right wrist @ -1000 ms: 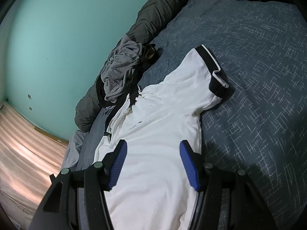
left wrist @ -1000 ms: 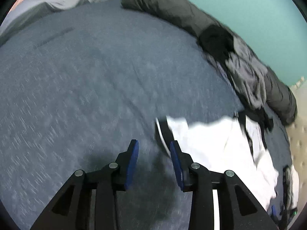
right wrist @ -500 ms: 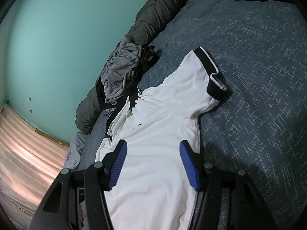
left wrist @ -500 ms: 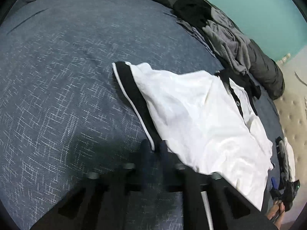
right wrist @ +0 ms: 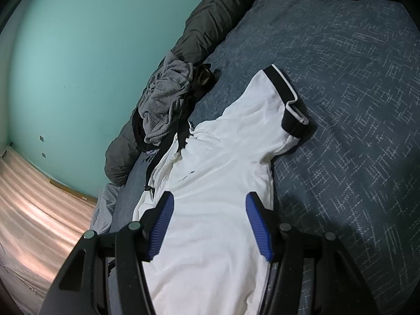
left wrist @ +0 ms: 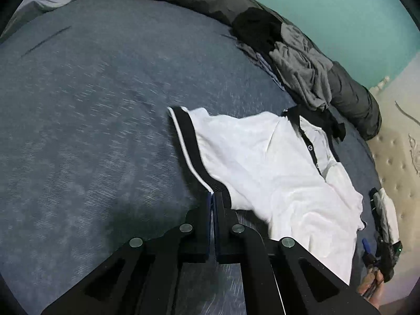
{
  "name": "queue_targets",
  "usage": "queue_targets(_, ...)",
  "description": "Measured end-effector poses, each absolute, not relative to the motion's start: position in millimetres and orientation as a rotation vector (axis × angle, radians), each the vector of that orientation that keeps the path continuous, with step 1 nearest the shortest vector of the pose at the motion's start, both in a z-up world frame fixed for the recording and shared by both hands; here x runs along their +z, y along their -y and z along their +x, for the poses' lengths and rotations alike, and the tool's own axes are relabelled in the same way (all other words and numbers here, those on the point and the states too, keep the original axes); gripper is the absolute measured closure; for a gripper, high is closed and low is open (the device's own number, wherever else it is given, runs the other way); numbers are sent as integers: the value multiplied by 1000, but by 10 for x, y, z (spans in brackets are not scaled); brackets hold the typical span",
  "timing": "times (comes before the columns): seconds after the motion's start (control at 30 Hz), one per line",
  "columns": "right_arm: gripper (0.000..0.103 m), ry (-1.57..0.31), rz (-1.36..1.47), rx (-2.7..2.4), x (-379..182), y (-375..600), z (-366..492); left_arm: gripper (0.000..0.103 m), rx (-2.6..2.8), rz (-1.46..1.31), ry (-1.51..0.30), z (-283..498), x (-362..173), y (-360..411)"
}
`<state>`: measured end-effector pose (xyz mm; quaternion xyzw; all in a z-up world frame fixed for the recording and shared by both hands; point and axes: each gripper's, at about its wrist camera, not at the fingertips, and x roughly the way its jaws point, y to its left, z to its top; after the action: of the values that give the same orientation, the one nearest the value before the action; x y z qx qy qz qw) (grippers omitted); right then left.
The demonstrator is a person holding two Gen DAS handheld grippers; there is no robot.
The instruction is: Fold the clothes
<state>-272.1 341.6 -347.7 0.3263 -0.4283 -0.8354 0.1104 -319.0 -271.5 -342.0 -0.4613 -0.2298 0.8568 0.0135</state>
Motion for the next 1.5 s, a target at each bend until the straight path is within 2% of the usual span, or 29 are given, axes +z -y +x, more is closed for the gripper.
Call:
queue_targets(0.37, 45, 1257, 955, -2453, -3459, -3392, -2714, 102, 2582, -1660, 736, -3036, -3919, 2687)
queue_targets(0.53, 45, 1271, 958, -2455, -3480, -3423, -2728, 100, 2588, -1626, 672, -3051, -3820, 2636)
queue_targets(0.77, 45, 1252, 956, -2459, -3462, -3391, -2721, 99, 2734, -1565, 670, -3322, -3576, 2887)
queue_targets(1.03, 45, 1241, 977, -2455, -3499, -3357, -2743, 98, 2821, -1648, 475, -3700, -3753, 2978)
queue_targets(1.27, 45, 1246, 978, -2457, -3505, -3376, -2746, 97, 2805, -1523, 577, -3683, -3816, 2999)
queue_targets(1.5, 45, 1241, 985, -2453, -3509, -3352, -2746, 97, 2772, -1446, 547, -3709, -3739, 2805)
